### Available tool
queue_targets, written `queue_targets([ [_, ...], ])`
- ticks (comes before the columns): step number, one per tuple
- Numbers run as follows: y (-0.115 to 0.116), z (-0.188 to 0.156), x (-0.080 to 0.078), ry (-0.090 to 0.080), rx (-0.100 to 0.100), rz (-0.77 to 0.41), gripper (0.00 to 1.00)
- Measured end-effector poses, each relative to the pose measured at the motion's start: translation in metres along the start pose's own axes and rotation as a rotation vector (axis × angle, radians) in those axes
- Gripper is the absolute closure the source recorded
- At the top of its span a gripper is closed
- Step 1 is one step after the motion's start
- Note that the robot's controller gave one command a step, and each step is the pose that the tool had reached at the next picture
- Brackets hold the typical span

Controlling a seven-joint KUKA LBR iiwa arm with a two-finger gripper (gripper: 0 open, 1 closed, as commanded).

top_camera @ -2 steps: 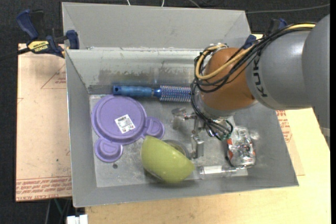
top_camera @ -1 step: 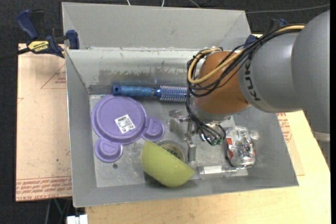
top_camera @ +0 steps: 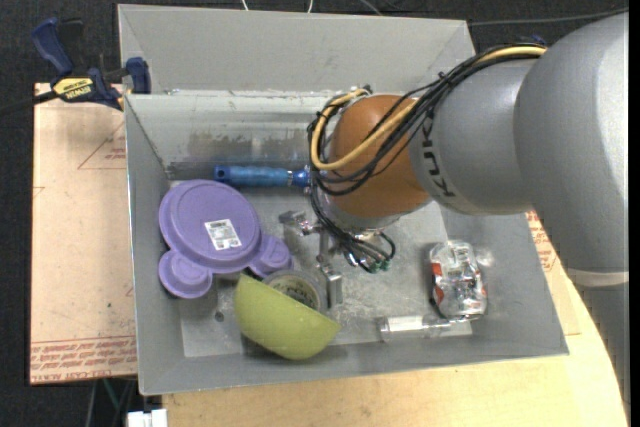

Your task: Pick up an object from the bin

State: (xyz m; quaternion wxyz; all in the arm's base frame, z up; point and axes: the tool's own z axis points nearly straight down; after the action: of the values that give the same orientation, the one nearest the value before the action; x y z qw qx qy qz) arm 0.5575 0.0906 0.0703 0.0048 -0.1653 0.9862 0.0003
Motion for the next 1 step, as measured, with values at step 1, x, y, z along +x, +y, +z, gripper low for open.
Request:
queue_targets([
  [1,0.0246,-0.0003,0.0097,-0.002,0.003,0.123,0.0],
])
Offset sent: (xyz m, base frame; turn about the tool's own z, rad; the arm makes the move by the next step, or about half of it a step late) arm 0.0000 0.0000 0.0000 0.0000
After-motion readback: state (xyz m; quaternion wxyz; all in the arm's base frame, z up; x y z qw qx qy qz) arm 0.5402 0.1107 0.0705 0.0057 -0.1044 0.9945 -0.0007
